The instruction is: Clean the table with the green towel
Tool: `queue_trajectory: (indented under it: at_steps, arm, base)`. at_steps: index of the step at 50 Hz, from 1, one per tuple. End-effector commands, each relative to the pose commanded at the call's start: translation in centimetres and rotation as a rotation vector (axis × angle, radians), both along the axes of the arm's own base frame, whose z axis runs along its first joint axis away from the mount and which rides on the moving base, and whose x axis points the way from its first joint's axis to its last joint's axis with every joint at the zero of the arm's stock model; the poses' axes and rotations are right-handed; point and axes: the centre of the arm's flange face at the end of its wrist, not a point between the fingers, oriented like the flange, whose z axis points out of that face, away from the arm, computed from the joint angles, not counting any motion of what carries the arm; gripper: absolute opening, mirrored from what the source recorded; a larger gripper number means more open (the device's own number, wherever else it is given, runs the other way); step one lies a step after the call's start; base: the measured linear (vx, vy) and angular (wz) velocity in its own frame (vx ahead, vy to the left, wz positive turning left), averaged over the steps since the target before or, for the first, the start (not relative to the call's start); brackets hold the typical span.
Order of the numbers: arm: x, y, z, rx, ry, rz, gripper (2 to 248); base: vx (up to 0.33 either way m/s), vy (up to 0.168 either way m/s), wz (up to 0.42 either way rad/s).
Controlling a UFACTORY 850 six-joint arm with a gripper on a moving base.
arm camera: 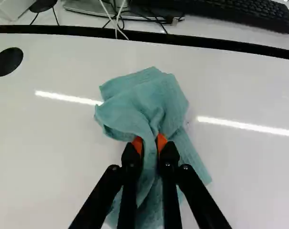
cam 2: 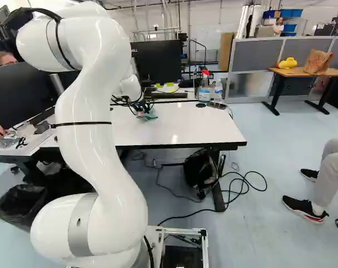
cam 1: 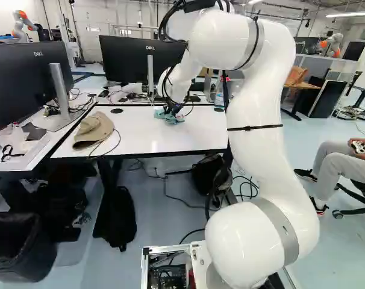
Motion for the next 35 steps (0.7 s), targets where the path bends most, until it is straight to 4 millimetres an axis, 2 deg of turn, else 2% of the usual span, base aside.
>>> queue_trajectory:
  at_steps: [17, 35]
  arm:
    - [-0.3, -3.0, 0.1, -0.001, 0.006, -0.045, 55]
    - [-1.0, -3.1, 0.7, 0.0, 0.002, -0.045, 55]
  base:
    - [0.0, 0.0, 0.0]
    - [0.0, 0.0, 0.0]
